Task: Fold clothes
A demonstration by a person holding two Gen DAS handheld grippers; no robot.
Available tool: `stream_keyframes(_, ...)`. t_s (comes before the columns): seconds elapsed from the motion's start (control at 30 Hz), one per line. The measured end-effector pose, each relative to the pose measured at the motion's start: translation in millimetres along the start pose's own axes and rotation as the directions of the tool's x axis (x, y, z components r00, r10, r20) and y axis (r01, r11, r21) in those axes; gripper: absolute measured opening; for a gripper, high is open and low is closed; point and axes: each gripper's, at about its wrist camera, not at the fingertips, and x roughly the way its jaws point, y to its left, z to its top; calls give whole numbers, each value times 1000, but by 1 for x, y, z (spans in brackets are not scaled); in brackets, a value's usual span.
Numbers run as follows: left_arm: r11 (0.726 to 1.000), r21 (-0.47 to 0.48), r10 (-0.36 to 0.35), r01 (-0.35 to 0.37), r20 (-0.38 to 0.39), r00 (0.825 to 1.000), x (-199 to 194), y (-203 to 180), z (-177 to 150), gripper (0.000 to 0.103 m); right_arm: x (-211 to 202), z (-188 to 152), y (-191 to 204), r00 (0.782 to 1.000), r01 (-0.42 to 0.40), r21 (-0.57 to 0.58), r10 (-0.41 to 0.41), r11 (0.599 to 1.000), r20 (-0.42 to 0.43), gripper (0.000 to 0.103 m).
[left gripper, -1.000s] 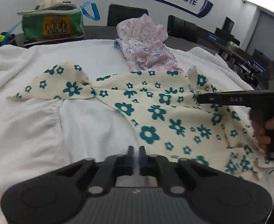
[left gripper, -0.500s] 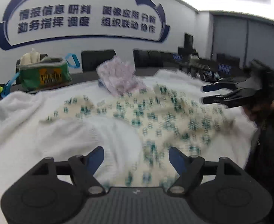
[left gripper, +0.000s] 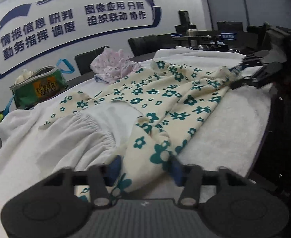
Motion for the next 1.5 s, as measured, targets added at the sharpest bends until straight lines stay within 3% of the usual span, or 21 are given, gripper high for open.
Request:
stream_keyframes(0.03, 1000, 2, -4, 4, 5, 1000, 0, 1, -1, 28, 6, -1, -2, 1000, 24, -5, -24, 1000, -11, 56)
stream_keyframes(0.07, 1000, -4, -3, 3, 8, 1000, 0, 4, -1, 20, 13, -1, -3, 998, 50, -12, -50, 999, -31, 38)
stream_keyframes(0.1, 1000, -11, -2, 2, 12, 1000, 0, 7, -2, 16, 16, 0, -6, 998, 49, 8, -49, 999, -44, 33)
stream_keyframes(0.13, 1000, -27, -6, 6, 24, 1000, -2, 10, -1, 11, 19, 2, -10, 998, 37, 43, -34, 998, -54, 13)
stream_keyframes(0.17, 999, -42, -22, 23, 41, 999, -5, 13, -1, 9, 19, 5, -13, 997, 35, 81, -29, 996, -72, 7)
stream_keyframes(0.23, 998, -43, -43, 46, 61, 997, -13, 14, -2, 8, 9, 10, -10, 995, 43, 69, -37, 997, -89, 4)
stream_keyframes(0.33, 996, -40, -81, 84, 81, 993, -23, 13, -6, 6, -15, 12, -1, 991, 68, 28, -64, 997, -119, 4)
stream_keyframes(0.47, 991, -40, -124, 127, 71, 990, -22, 9, -21, 7, -35, 4, 1, 977, 144, 61, -133, 988, -164, 4)
stream_keyframes(0.53, 987, -70, -138, 144, 84, 987, -23, 13, -26, 13, -40, 1, 3, 970, 170, 70, -154, 983, -190, 4)
stream_keyframes(0.6, 983, -88, -149, 160, 119, 982, -31, 18, -30, 29, -40, 3, 6, 966, 174, 59, -158, 983, -207, 7)
stream_keyframes(0.63, 981, -96, -157, 170, 135, 978, -35, 21, -31, 46, -41, 7, 8, 965, 179, 50, -166, 982, -203, 14)
stream_keyframes(0.67, 975, -123, -163, 183, 158, 974, -40, 25, -32, 54, -43, 11, 7, 967, 176, 60, -161, 983, -199, 31)
stream_keyframes(0.73, 962, -175, -173, 210, 204, 963, -50, 34, -32, 55, -50, 23, 5, 974, 167, 96, -149, 981, -172, 51)
stream_keyframes(0.87, 925, -289, -176, 248, 255, 951, -54, 55, -21, 55, -62, 41, 1, 985, 170, 176, -162, 970, -62, 51)
stream_keyframes(1.0, 913, -333, -154, 236, 255, 955, -45, 58, -3, 55, -53, 47, 1, 972, 233, 241, -229, 942, -44, 51)
stream_keyframes(1.2, 902, -390, -125, 183, 168, 978, -33, 82, 53, 56, -56, 51, 6, 970, 215, 343, -242, 915, 37, 51)
stream_keyframes(1.27, 907, -380, -133, 181, 151, 980, -21, 90, 86, 56, -57, 50, 1, 970, 198, 425, -239, 883, 45, 51)
stream_keyframes(1.33, 922, -340, -154, 186, 118, 981, 3, 88, 129, 57, -56, 40, -9, 981, 141, 567, -191, 811, 29, 51)
stream_keyframes(1.4, 915, -316, -233, 252, 97, 968, 37, 79, 170, 62, -51, 26, -13, 989, 99, 649, -146, 754, 19, 51)
stream_keyframes(1.47, 893, -288, -347, 346, 50, 937, 82, 63, 202, 69, -46, 11, -17, 995, 63, 715, -103, 696, 12, 51)
stream_keyframes(1.5, 893, -275, -366, 357, 22, 930, 109, 52, 215, 69, -45, 6, -18, 994, 59, 731, -107, 679, 18, 51)
